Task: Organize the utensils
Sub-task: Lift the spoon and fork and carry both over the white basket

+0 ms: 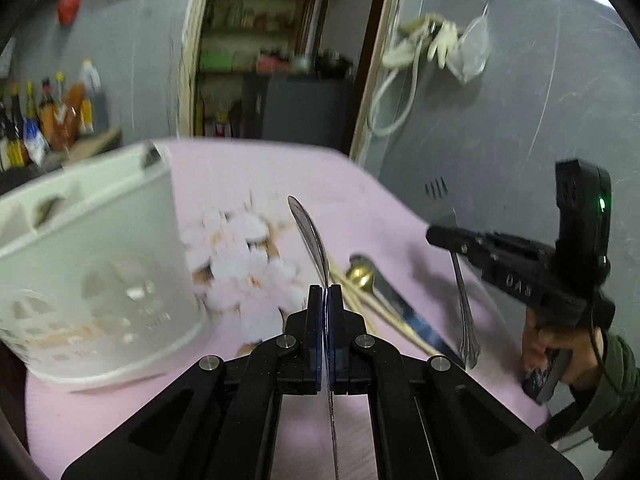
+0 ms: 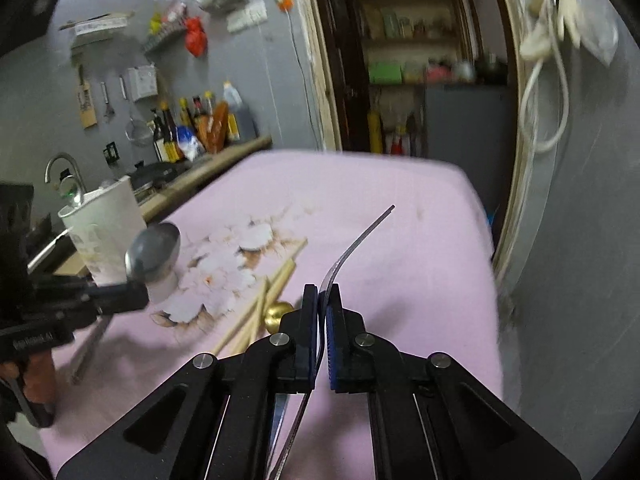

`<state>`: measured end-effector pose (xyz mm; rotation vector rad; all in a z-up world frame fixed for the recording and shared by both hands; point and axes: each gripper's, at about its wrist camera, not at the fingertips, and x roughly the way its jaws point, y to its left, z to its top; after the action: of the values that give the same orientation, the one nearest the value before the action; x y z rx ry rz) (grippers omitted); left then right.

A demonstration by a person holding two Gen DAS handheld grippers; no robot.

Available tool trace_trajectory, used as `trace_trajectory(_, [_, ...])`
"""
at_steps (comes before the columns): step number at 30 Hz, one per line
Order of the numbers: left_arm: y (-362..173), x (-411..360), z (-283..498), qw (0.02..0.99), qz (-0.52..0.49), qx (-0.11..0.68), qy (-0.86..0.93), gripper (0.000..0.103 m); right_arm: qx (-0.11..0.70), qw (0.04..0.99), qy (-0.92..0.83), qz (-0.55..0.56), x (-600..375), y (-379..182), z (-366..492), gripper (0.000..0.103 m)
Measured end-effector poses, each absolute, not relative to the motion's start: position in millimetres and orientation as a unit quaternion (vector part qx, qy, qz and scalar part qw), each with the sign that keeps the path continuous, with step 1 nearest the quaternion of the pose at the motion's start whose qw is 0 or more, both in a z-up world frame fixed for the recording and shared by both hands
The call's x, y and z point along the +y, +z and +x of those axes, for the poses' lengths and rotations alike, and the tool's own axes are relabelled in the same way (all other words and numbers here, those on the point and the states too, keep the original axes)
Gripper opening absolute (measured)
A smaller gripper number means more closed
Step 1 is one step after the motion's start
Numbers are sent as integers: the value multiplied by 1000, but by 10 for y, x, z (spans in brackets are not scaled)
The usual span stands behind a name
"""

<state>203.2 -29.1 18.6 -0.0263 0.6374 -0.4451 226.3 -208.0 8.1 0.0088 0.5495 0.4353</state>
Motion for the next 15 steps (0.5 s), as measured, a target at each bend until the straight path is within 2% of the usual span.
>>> trace_trajectory(9, [403,-199,1808,967,-28,192,-166,0,145,974,170,-44,-1859,286,1888,1])
trace_trajectory(15, [515,-106,1633,981,-21,134,-136,0,93,980,162,-63,-1645,450,1790,0])
